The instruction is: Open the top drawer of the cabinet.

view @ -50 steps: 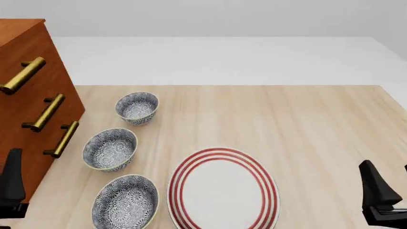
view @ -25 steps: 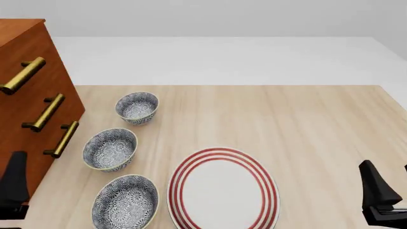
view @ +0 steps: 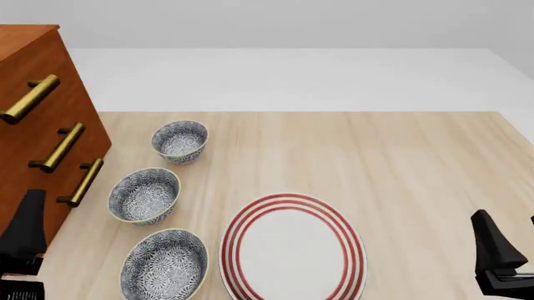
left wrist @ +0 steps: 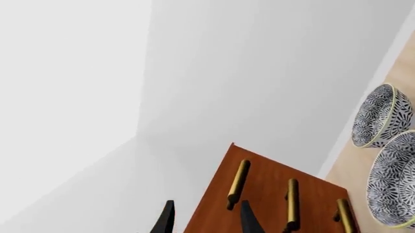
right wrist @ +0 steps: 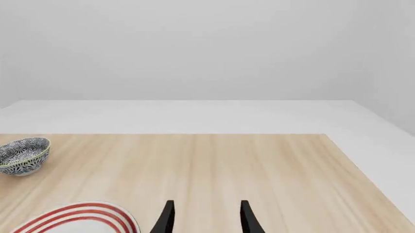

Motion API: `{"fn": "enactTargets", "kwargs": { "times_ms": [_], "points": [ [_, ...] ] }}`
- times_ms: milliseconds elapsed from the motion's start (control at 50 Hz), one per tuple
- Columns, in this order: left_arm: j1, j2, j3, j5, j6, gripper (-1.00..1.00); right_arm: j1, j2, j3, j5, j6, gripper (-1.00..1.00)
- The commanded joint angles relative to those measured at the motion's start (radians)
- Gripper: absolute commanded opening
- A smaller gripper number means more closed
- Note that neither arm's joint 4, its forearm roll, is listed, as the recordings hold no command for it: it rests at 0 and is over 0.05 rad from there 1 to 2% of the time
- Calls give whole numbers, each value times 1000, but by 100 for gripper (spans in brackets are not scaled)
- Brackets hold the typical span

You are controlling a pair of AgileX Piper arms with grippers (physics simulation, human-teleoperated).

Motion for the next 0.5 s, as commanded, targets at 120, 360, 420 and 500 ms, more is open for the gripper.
{"fn": "enactTargets", "kwargs": {
  "times_ms": [120, 360, 420, 500],
  "points": [
    [24, 268, 0, -239, 20, 100, 0, 0, 0, 0, 0, 100],
    [50, 424, 0, -395, 33, 100, 0, 0, 0, 0, 0, 100],
    [55, 449, 0, -418, 36, 100, 0, 0, 0, 0, 0, 100],
    [58, 460, 0, -433, 38, 100, 0, 0, 0, 0, 0, 100]
  ]
}}
